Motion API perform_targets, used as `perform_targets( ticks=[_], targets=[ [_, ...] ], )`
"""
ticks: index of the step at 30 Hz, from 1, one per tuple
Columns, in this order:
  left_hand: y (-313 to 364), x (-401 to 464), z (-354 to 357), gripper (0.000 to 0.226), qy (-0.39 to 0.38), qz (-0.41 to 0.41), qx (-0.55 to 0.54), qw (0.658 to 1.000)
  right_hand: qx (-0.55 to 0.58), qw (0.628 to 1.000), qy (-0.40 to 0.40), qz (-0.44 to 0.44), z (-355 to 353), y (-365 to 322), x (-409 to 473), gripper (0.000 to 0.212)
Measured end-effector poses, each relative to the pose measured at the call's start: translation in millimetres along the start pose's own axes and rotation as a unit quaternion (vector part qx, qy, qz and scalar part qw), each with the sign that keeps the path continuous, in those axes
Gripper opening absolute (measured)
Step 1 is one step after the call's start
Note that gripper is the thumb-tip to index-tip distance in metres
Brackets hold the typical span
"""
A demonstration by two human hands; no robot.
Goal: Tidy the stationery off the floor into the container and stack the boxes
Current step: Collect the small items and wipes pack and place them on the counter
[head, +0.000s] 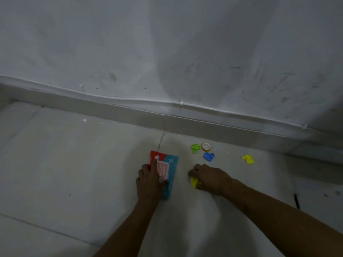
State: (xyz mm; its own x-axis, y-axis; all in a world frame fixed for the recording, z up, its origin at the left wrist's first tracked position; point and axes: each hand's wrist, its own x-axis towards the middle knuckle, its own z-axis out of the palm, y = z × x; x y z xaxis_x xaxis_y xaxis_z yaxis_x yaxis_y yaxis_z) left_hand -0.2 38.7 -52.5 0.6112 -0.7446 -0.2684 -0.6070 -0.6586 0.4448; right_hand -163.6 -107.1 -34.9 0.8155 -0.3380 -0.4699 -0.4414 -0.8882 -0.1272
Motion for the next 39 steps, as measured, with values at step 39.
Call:
perform_targets(
  ticks=[39],
  targets=[
    [62.8,9.7,17.7,0.036,-0.111,-0.071,-0.406,0.904,0.245,0.886,0.298,0.257,-22.5,96.1,-50.9,0.036]
  ],
)
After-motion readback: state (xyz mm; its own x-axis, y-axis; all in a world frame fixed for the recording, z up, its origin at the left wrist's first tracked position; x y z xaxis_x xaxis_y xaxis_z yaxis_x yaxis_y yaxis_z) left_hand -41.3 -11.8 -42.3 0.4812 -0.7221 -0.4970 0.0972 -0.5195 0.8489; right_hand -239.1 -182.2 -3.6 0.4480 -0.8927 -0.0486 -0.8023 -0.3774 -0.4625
